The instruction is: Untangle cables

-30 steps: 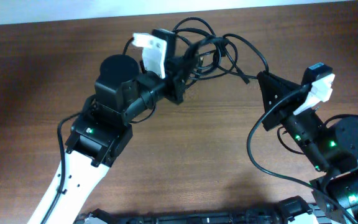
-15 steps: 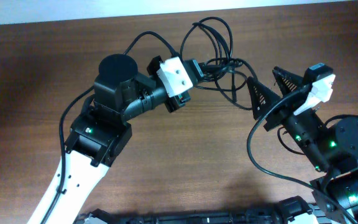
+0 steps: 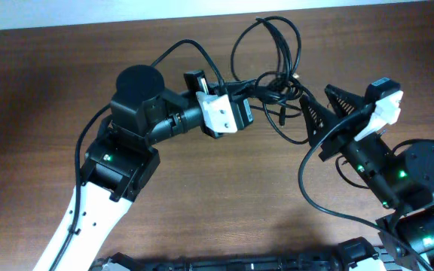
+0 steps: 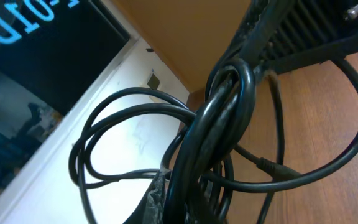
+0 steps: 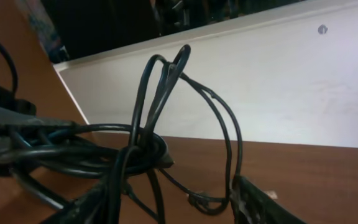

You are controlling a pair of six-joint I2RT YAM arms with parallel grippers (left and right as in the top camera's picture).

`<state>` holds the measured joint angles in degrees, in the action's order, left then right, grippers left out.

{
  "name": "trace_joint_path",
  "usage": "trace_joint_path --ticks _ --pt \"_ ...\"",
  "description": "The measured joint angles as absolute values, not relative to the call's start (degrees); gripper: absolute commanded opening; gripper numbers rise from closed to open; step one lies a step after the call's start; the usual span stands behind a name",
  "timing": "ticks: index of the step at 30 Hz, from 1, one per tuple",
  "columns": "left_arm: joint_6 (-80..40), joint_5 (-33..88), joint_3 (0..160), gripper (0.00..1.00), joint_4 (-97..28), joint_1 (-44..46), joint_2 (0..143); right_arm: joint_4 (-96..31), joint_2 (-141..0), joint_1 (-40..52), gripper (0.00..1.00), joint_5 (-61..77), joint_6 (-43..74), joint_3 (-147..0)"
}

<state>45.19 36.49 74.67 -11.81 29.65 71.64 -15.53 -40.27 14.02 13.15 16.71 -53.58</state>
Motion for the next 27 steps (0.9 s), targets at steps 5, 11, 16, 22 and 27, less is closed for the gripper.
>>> trace_joint_path --ticks 5,11,16,22,27 --pt "47.86 38.26 74.67 0.0 -11.75 29.58 71.64 -15.75 -40.27 14.02 0.04 13.19 16.67 -53.58" --pt "48.64 39.07 74.67 0.0 -14.26 29.58 71.64 -12.47 -40.29 14.02 0.04 13.56 16.67 -53.56" --pt "45.78 38.89 74.67 0.0 -17.72 29.58 71.64 -4.95 -40.27 14.02 0.04 13.56 16.71 -53.56" --pt "36.6 36.32 74.67 0.0 -22.04 29.58 71.64 -0.19 -40.29 14.02 0.04 13.56 16.69 -53.56" --pt "28.03 33.21 74.7 0.0 -25.93 29.61 71.64 1.58 -40.45 14.02 0.04 13.82 16.71 -53.56"
